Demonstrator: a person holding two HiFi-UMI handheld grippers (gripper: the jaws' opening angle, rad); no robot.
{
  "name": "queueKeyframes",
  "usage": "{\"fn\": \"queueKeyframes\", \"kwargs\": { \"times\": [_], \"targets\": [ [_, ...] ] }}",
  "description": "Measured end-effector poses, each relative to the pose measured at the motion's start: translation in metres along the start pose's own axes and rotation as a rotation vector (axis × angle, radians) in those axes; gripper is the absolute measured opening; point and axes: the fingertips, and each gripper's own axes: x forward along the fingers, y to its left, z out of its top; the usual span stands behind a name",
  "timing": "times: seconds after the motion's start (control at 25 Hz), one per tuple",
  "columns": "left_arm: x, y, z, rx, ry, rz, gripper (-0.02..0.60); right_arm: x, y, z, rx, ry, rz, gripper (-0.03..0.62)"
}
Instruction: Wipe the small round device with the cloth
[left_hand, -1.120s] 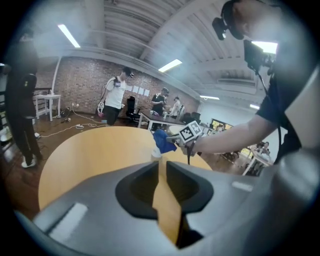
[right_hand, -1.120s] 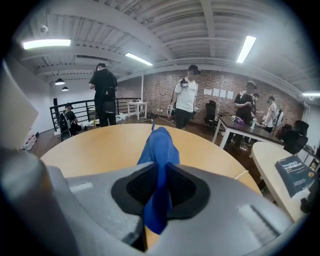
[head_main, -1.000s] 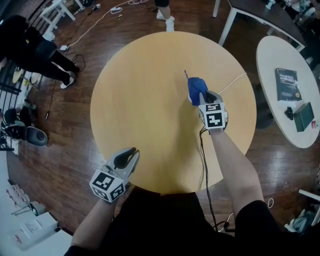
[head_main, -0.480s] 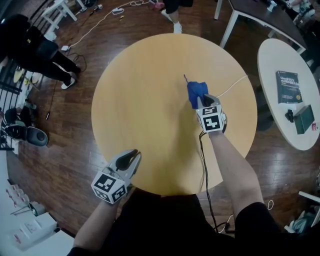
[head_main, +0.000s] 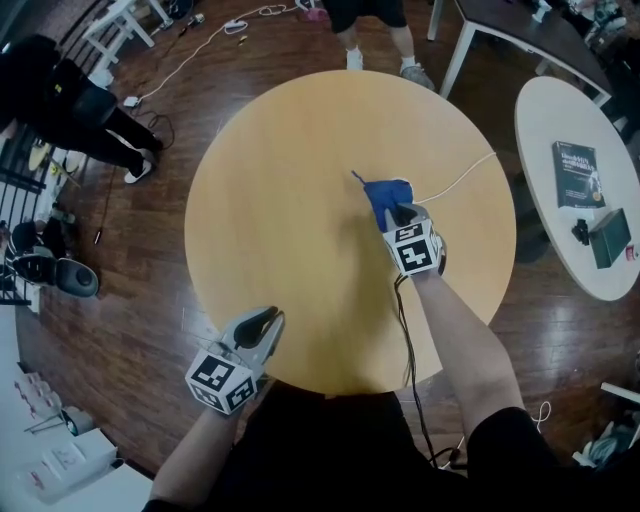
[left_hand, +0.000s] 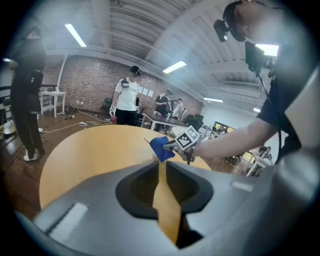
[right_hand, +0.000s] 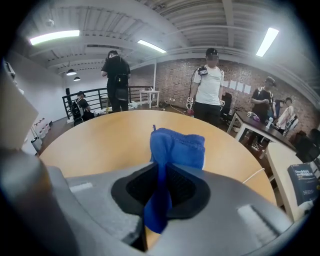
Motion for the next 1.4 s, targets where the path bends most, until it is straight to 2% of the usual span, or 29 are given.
{"fn": "queueKeyframes", "kwargs": {
  "times": [0.2, 0.44, 0.6, 0.72, 0.96, 1.16, 1.4],
  "targets": [
    [-0.006, 0.004, -0.003, -0.004, 0.000, 0.016, 0.051, 0.005, 0.002, -0.010, 0.006, 0.034, 0.013, 0.049],
    [-0.012, 0.009, -0.006, -0.013, 0.001, 0.023, 0.052, 0.010, 0.010, -0.045, 0.072, 0.111, 0.036, 0.049],
    [-0.008, 0.008, -0.003, -0.010, -0.008, 0.006, 0.052, -0.003, -0.003, -0.060, 0.113, 0.124, -0.002, 0.048],
    [-0.004, 0.006, 0.002, -0.003, -0.022, -0.010, 0.051, -0.021, -0.024, -0.051, 0.110, 0.078, -0.063, 0.049],
    [0.003, 0.003, 0.005, 0.012, -0.027, -0.020, 0.052, -0.044, -0.064, -0.007, 0.062, -0.074, -0.184, 0.049],
    [-0.006, 0.007, 0.003, 0.017, -0.016, -0.001, 0.052, -0.030, -0.047, 0.026, -0.005, -0.111, -0.151, 0.049],
    [-0.014, 0.011, -0.003, 0.011, -0.004, 0.030, 0.052, -0.013, -0.044, 0.038, -0.053, -0.106, -0.149, 0.048]
  ]
}}
